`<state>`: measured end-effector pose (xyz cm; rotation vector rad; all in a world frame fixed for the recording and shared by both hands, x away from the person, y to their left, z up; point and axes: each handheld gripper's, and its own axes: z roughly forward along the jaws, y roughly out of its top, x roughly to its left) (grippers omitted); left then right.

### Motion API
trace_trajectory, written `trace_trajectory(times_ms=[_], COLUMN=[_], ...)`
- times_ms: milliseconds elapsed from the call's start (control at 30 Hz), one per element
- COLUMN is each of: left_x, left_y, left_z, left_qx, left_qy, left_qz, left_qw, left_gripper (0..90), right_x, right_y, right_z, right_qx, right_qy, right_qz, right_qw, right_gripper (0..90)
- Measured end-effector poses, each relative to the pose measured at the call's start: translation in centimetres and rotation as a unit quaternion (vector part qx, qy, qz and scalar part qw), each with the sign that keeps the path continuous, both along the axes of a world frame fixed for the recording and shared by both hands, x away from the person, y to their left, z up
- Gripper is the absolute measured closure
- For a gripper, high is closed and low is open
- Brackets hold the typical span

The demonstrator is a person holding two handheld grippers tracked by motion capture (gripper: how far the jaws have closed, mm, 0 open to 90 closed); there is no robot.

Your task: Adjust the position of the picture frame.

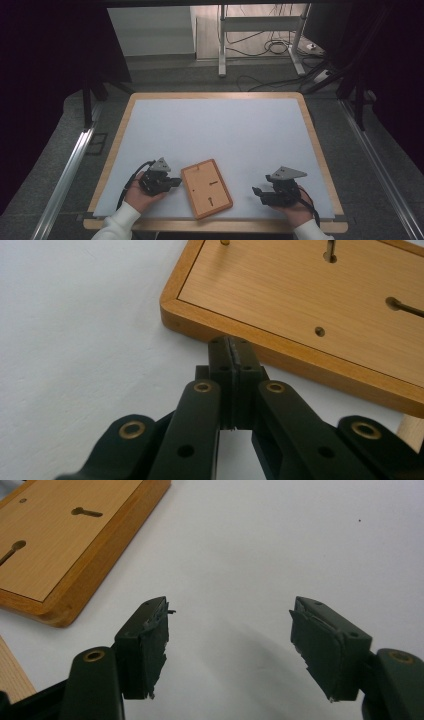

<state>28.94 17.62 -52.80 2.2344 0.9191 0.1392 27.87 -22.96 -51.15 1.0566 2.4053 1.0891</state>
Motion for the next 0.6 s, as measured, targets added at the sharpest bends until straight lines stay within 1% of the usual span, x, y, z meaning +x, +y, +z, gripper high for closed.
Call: trace_trajectory(times_ms=[167,333,367,433,500,567,600], left_x=[0.37,0.73,0.75,0.67,0.55,0.51,0.52], left_y=[-0.03,0.07,0.06,0.05,0.07,0.07,0.05], left_z=[-0.09,-0.04,-0.01,0.0,-0.1,-0.22,-0.25], left_qx=[-0.002,-0.013,-0.012,0.0,0.009,0.013,0.013], left_qy=[0.0,0.004,0.004,0.003,0.006,0.01,0.008], left_qz=[0.002,0.005,0.004,0.0,-0.005,-0.006,-0.005], left_qw=[1.0,0.9999,0.9999,1.0,0.9999,0.9999,0.9999], left_gripper=[90.0,90.0,90.0,90.0,90.0,90.0,90.0], right_x=[0.01,0.07,0.07,0.03,0.02,0.04,0.06], right_y=[0.11,0.08,0.08,0.09,0.06,0.01,-0.01], right_z=[-0.11,-0.13,-0.14,-0.12,-0.1,-0.11,-0.13], right_qx=[-0.002,-0.002,-0.003,-0.005,-0.004,-0.003,-0.004], right_qy=[0.001,0.002,0.002,0.001,-0.001,0.0,0.0], right_qz=[0.001,0.001,0.001,0.002,0.0,-0.001,-0.001], right_qw=[1.0,1.0,1.0,1.0,1.0,1.0,1.0], right_gripper=[32.1,32.1,32.1,32.1,32.1,32.1,32.1])
